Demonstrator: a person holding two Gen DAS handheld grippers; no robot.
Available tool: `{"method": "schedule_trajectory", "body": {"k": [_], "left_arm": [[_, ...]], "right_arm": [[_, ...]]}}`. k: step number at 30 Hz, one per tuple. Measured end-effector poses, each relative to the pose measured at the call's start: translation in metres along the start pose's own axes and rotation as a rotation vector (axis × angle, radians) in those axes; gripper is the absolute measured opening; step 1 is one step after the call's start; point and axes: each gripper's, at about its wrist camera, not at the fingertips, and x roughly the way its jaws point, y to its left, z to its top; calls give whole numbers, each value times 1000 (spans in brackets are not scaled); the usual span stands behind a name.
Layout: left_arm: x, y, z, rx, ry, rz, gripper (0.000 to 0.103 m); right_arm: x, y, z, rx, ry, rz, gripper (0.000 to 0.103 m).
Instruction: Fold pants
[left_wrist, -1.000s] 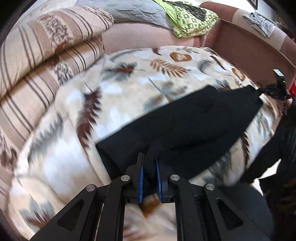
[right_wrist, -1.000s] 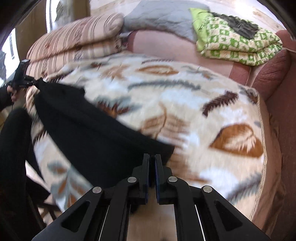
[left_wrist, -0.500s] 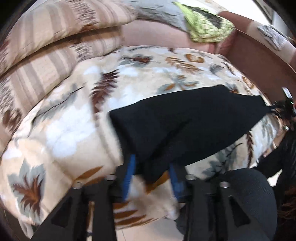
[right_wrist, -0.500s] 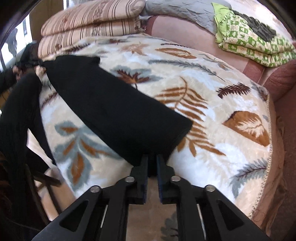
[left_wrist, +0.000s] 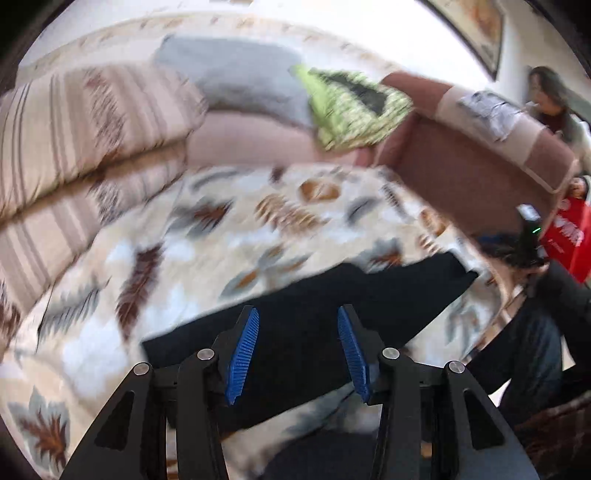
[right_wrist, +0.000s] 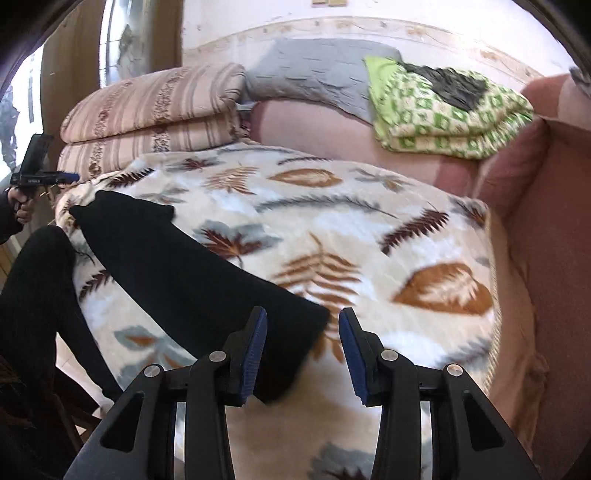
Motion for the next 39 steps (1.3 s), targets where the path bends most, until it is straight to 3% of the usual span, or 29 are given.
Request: {"method": "schedule_trajectory", "body": {"k": [3,5,9,12,14,17,19,21,23,24,26,27,28,29,31,35,37,39], "left_arm": [[-4,-13,11,6,-48,-46,47],[9,-21,10,40,1,-47,48],[93,-11,-20,141,383,116,44],[127,14,-46,155,577,178,44],[124,21,-45,143,564,138,45],[120,13,-30,181,561,148,44],[112,0,-9,198,491,122,43],[109,-14,9,180,423,85,48],[120,-27,20,181,392,90,61],[129,-33,18,190,422,96,61],[156,-42,-2,261,562,119,60],[170,-45,-19,309,654,138,58],[173,-46,-26,346,693,149,58],[168,-48,-23,353,674,138,58],[166,-51,-30,392,724,142,57],[158,-63,-12,400,687,154,54],[156,-71,2,374,633,125,57],[165,-80,-1,391,649,112,58]], "right_arm": [[16,6,4,-20,34,16,42],[28,13,4,-46,68,47,42],[56,37,-6,-132,195,127,42],[77,50,-20,-192,303,103,43],[77,55,-22,-222,285,86,47],[74,55,-22,-219,282,79,48],[67,55,-17,-210,242,71,48],[64,50,-6,-182,187,70,48],[67,46,7,-146,148,57,50],[73,45,12,-132,146,47,53],[90,46,18,-126,187,28,61],[107,49,14,-133,264,23,65],[120,52,8,-144,330,22,68],[120,52,7,-141,300,12,71],[119,48,11,-130,305,8,76],[113,47,15,-142,298,-5,74],[100,55,21,-152,244,7,74],[84,61,23,-142,168,74,77]]}}
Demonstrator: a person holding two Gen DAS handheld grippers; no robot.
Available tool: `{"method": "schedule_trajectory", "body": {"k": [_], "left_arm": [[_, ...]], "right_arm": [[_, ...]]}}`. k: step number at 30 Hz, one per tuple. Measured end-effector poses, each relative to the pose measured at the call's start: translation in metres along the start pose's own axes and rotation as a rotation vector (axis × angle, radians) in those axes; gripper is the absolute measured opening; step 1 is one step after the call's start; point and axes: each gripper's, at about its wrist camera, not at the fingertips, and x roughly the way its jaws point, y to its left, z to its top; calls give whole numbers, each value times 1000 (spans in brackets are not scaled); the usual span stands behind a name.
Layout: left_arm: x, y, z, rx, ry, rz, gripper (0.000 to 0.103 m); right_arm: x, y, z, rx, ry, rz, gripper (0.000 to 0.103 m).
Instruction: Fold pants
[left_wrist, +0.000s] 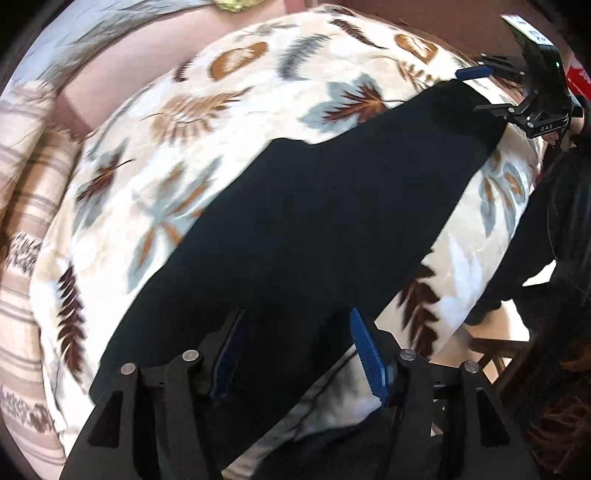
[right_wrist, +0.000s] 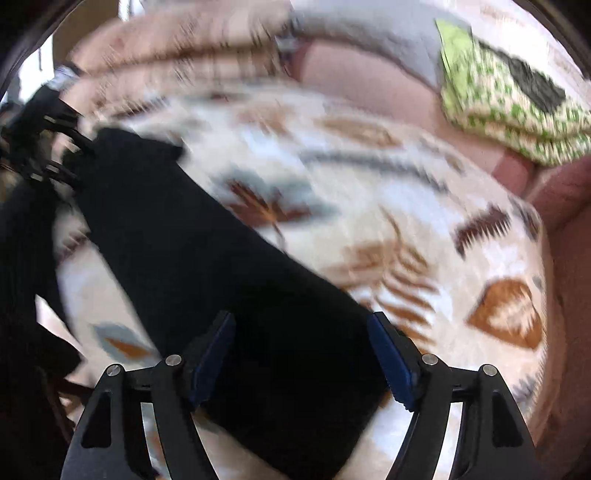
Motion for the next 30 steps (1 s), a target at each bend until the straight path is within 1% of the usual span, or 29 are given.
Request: {"method": "schedule_trajectory", "body": {"k": [1,2,3,4,5,6,7,8,9,10,11,12,13,14,15,16,18,20,21,22,24,25,26,28,30], "left_arm": [[4,-4,5,8,4,7,58],[6,-6,13,-3,-8,6,58],[5,-6,26,-31,-41,-6,58],[-1,-6,31,-67,-94,-20,58],[-8,-5,41,-127,-164,-36,64],[-15,-1,44,-186,-223,-49,75],[-17,1,52,-248,-287,-55,80],[-16,2,56,-288,-326,-50,84],[-11,5,60,-349,-370,-32,84],[-4,8,62,-400,-386,-21,84],[10,11,62,-472,-386,-26,84],[21,14,60,-521,-381,-37,84],[38,19,55,-586,-371,-64,84],[54,21,49,-627,-358,-95,83],[62,23,45,-639,-364,-102,81],[61,21,45,-624,-391,-81,81],[59,17,51,-598,-389,-49,83],[61,15,49,-619,-399,-63,84],[61,16,47,-637,-397,-74,84],[60,17,44,-648,-403,-80,84],[60,20,42,-665,-415,-90,85],[62,21,43,-669,-418,-94,85],[55,18,38,-674,-422,-96,85],[54,19,37,-687,-428,-103,85],[54,21,36,-705,-439,-121,88]], "right_arm": [[1,2,1,2,0,18,77],[7,3,-2,2,35,26,77],[22,5,-8,-10,128,14,77],[33,7,-12,-25,191,-10,77],[31,5,-12,-16,174,-10,77],[23,2,-9,4,141,-3,77],[12,-3,-7,38,102,-20,78],[-1,-11,-7,90,51,-39,79],[-12,-19,-7,152,4,-50,80],[-29,-32,-9,269,-60,-64,80],[-39,-41,-13,361,-97,-63,80],[-50,-53,-23,502,-147,-39,82],[-55,-61,-32,597,-177,-14,82],[-60,-69,-46,725,-215,19,82],[-62,-73,-67,860,-252,72,82],[-62,-74,-82,944,-267,108,82],[-59,-74,-110,1078,-275,138,83],[-58,-71,-125,1131,-278,170,83],[-54,-70,-131,1155,-275,214,83],[-48,-70,-132,1165,-263,262,83],[-33,-68,-131,1164,-212,302,83],[-27,-67,-130,1159,-180,298,83],[-23,-66,-129,1149,-164,285,83],[-22,-66,-124,1137,-191,261,83],[-19,-68,-124,1163,-239,261,81]]}}
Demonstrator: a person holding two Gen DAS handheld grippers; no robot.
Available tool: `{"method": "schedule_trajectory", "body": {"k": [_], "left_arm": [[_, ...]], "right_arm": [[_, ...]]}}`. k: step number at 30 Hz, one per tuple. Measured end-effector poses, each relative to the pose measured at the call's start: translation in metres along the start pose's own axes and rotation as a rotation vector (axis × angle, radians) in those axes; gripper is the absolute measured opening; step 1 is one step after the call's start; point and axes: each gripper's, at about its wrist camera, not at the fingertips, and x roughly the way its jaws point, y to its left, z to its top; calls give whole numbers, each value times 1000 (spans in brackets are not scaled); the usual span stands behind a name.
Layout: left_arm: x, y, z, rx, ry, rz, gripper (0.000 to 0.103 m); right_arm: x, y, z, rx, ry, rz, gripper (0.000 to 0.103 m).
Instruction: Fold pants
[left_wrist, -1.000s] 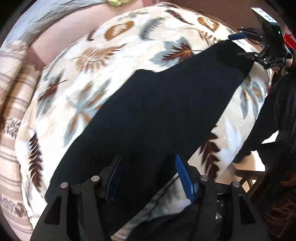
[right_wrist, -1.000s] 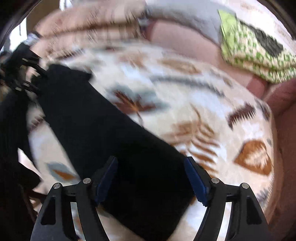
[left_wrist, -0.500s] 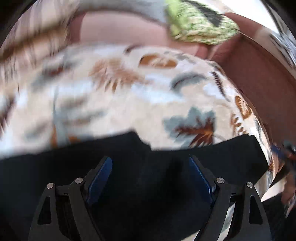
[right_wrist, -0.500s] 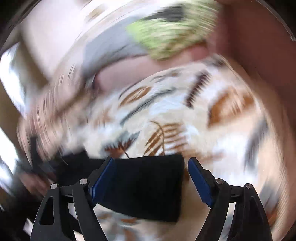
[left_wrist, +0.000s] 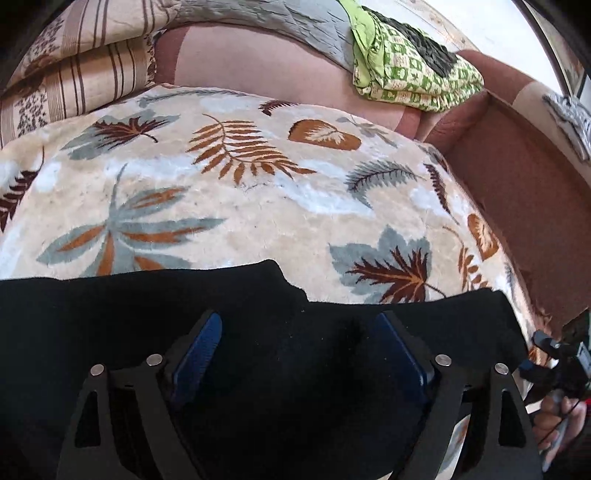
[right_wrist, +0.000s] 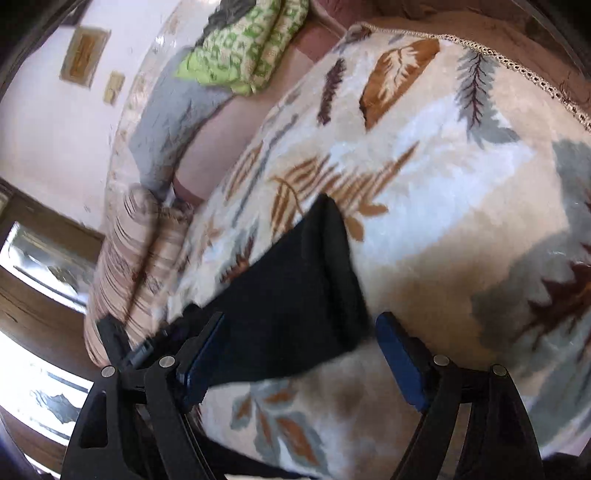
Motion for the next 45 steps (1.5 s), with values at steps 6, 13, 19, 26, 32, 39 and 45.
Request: {"method": "schedule_trajectory", "body": {"k": [6,13,19,26,32,39,45], "left_arm": [[1,-1,-2,11,-9,0,92],[4,-2,-3,10,-16,-19,100],[9,-11,-4,49,-4,23,102],[13,-21,-6,108,8,75,102],[17,-31,-11,169,3,127,102],[16,-30,-17,178,-38,132,102],[12,-23,-17,133,-58,98,102]], "right_arm": [[5,-15,-11,86,7,78,11],[6,-33,-18,191,-35,100,10],[3,-38,-20,245,-80,121,11],[4,-40,-20,274,-98,116,10],[5,-38,-19,262,-86,103,10],[5,-32,-20,225,-95,62,10],[6,-25,-21,179,-113,33,9]]}}
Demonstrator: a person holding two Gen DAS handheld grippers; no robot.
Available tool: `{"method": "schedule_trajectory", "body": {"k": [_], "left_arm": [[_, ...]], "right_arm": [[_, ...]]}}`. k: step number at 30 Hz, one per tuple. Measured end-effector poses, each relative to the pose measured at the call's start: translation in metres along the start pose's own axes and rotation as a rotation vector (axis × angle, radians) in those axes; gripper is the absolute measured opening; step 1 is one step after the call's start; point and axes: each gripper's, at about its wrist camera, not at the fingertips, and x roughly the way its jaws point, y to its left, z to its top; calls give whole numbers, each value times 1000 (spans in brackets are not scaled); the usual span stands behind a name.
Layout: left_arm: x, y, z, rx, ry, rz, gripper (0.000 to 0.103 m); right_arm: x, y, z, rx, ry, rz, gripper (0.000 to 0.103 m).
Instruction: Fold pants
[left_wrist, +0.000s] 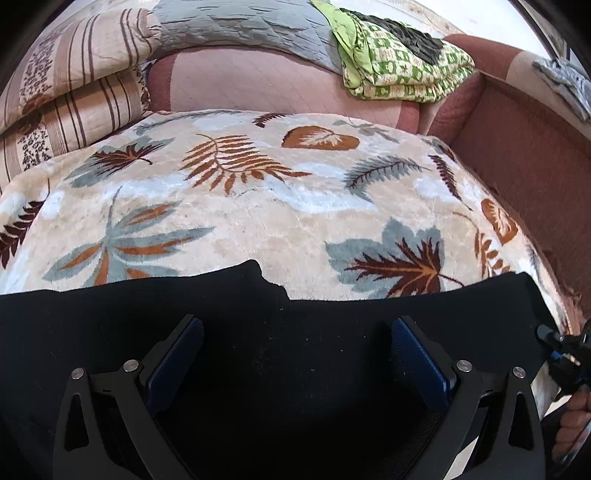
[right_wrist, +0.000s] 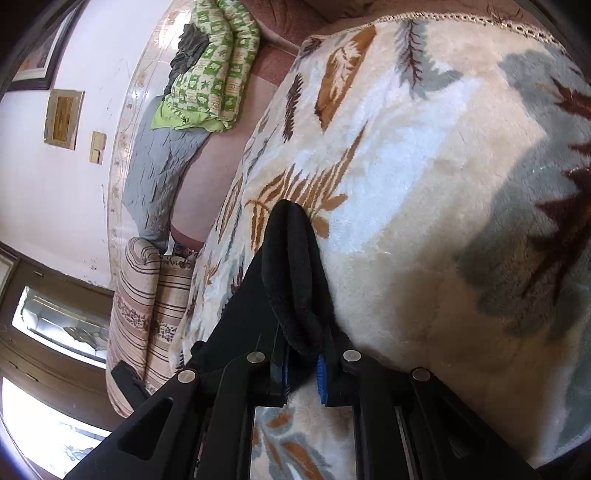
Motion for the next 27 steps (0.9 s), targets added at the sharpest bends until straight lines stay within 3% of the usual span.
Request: {"method": "schedule_trajectory", "body": {"k": [11,15,27], "left_arm": [[-1,5,5,3,38,-36,102],[0,1,5,24,45,-17,102],[-3,5,2,0,17,-42,102]], "right_arm": [[-1,7,-3,-46,-38,-39,10],[-1,9,-2,-50,-41,-43,10],[0,8,-3,-64,-45,-49,10]]}}
